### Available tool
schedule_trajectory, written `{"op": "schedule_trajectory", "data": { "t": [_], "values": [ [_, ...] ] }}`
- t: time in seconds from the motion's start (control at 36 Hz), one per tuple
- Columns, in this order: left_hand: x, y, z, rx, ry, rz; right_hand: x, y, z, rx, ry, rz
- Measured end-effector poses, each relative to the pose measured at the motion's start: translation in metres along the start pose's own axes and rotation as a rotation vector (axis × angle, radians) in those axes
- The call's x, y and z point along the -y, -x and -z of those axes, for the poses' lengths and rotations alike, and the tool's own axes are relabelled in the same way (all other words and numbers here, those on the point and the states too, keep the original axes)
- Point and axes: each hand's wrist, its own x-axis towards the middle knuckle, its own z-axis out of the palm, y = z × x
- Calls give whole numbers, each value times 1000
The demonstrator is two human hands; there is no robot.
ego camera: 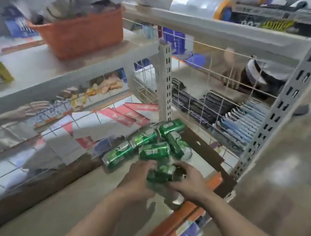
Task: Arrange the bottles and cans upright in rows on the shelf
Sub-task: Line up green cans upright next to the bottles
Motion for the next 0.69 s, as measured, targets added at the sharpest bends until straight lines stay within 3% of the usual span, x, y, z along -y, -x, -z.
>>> {"op": "schedule_trajectory", "data": {
  "t": [0.08,0.22,0.28,0.36,0.47,0.61,0.69],
  "values": [
    [-10,-7,0,-45,56,-36,19,-10,6,14,-1,106],
    [3,-17,-13,-48,333,64,25,-31,-1,175,16,194],
    [10,-14,-13,-72,386,86,24,-36,3,117,-26,188],
    [16,-11,-10,-79,439,108,13,-48,10,-114,-107,169],
    [21,-6,-3,-114,408,118,-10,-74,10,-320,161,91],
    [38,3,4,-190,391,162,-25,-90,6,-158,183,-137],
    [45,8,9,-206,413,168,-20,-84,12,-205,81,-151]
  ]
}}
